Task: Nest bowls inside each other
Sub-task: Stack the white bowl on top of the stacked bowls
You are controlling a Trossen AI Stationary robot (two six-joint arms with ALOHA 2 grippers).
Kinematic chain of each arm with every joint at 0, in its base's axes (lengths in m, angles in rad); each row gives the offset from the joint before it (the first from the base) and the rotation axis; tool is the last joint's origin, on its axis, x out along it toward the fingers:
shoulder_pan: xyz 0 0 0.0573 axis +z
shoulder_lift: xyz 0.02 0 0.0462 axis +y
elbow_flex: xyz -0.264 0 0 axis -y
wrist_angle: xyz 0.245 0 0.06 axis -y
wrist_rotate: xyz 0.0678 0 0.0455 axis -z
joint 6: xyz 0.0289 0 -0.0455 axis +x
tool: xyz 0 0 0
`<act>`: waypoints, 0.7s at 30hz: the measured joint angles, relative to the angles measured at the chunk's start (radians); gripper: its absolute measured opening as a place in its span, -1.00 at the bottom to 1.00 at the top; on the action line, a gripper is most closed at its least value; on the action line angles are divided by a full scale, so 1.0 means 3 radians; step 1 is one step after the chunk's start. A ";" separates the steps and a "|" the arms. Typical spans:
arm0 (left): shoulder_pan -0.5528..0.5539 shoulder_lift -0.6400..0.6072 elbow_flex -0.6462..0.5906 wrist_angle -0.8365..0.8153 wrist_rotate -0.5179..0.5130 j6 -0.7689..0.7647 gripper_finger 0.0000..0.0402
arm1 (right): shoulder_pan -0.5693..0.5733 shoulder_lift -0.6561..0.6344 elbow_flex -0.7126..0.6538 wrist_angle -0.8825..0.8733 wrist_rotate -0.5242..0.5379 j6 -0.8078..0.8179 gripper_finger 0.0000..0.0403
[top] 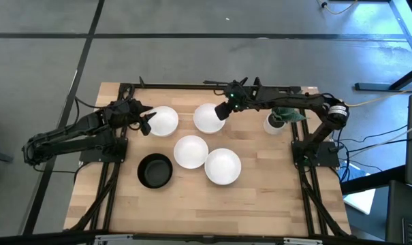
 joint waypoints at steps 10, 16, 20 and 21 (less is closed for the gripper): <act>-0.0001 0.0000 0.0000 0.0004 0.0003 0.0001 -0.35 | 0.0100 0.0300 0.0003 -0.0076 -0.0037 0.0088 -0.15; -0.0001 0.0000 0.0000 0.0003 0.0002 0.0020 -0.35 | 0.0112 0.0370 0.0003 -0.0106 -0.0036 0.0170 -0.15; -0.0001 0.0000 0.0000 0.0003 0.0003 0.0023 -0.35 | 0.0112 0.0433 0.0003 -0.0140 -0.0036 0.0173 -0.15; -0.0001 0.0000 -0.0001 0.0002 0.0003 0.0022 -0.35 | 0.0112 0.0455 0.0003 -0.0143 -0.0036 0.0173 -0.15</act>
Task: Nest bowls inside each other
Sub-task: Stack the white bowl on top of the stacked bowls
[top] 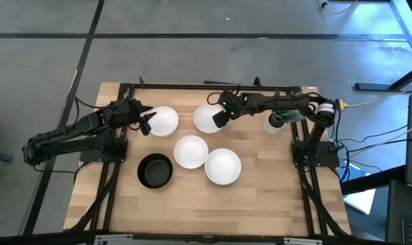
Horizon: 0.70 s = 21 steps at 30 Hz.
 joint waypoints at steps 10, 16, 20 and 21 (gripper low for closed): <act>0.0000 0.0000 0.0000 -0.0003 0.0007 -0.0055 -0.35 | 0.0000 0.0081 0.0000 -0.0051 -0.0062 0.0018 -0.15; 0.0001 0.0001 0.0001 -0.0004 0.0027 -0.0095 -0.35 | 0.0012 0.0189 0.0000 -0.0039 -0.0066 0.0017 -0.15; 0.0000 0.0001 0.0001 -0.0003 0.0026 -0.0109 -0.35 | 0.0012 0.0220 0.0000 -0.0051 -0.0114 0.0015 -0.31; 0.0001 0.0001 0.0000 -0.0003 0.0026 -0.0111 -0.35 | 0.0012 0.0220 0.0000 -0.0045 -0.0114 0.0016 -0.38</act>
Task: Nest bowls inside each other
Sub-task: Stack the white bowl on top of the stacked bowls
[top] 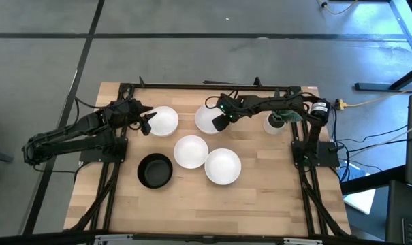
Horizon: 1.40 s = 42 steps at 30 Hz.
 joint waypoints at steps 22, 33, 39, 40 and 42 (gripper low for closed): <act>-0.0001 -0.0001 0.0001 0.0003 -0.0001 -0.0005 -0.35 | -0.0074 -0.0008 0.0341 -0.0079 -0.0049 -0.0549 -0.97; -0.0001 0.0000 0.0001 0.0003 -0.0001 -0.0005 -0.35 | 0.0015 -0.0601 0.0734 -0.0139 0.0055 -0.0957 -0.97; -0.0001 0.0000 0.0000 0.0004 0.0090 -0.0008 -0.35 | 0.0204 -0.0995 0.0732 -0.0545 0.0055 -0.0843 -0.97; -0.0001 -0.0001 0.0001 0.0004 0.0091 -0.0038 -0.35 | 0.0247 -0.1052 0.0732 -0.0634 0.0055 -0.0789 -0.97; 0.0000 -0.0001 0.0000 0.0004 0.0090 -0.0091 -0.35 | 0.0352 -0.1154 0.0732 -0.0835 0.0056 -0.0704 -0.97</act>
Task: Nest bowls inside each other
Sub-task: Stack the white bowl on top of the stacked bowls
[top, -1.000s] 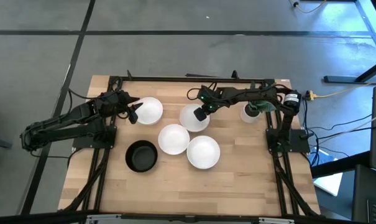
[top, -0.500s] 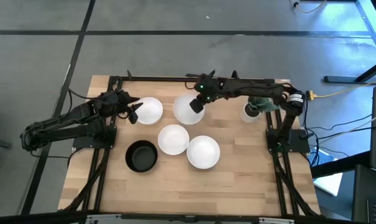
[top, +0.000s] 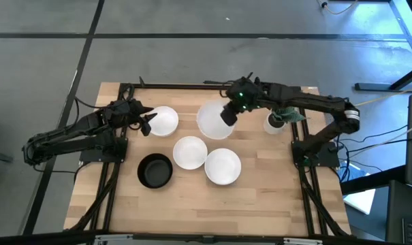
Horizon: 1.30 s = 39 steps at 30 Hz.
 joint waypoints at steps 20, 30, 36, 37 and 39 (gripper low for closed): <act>-0.0001 0.0001 0.0001 0.0068 -0.0001 -0.0117 -0.35 | 0.0978 -0.0044 -0.0823 0.0088 -0.0204 0.0896 -0.97; -0.0001 0.0001 0.0001 0.0167 0.0159 -0.0264 -0.35 | 0.1072 -0.0044 -0.1289 0.0609 -0.0356 0.1138 -0.97; -0.0001 0.0001 0.0001 0.0167 0.0172 -0.0266 -0.35 | 0.1076 -0.0044 -0.1393 0.0666 -0.0164 0.1223 -0.97; -0.0003 0.0001 0.0001 0.0167 0.0173 -0.0267 -0.35 | 0.1076 -0.0044 -0.1410 0.0671 -0.0163 0.1227 -0.97; -0.0001 0.0001 0.0000 0.0168 0.0173 -0.0323 -0.35 | 0.1078 -0.0044 -0.1448 0.0690 -0.0167 0.1264 -0.93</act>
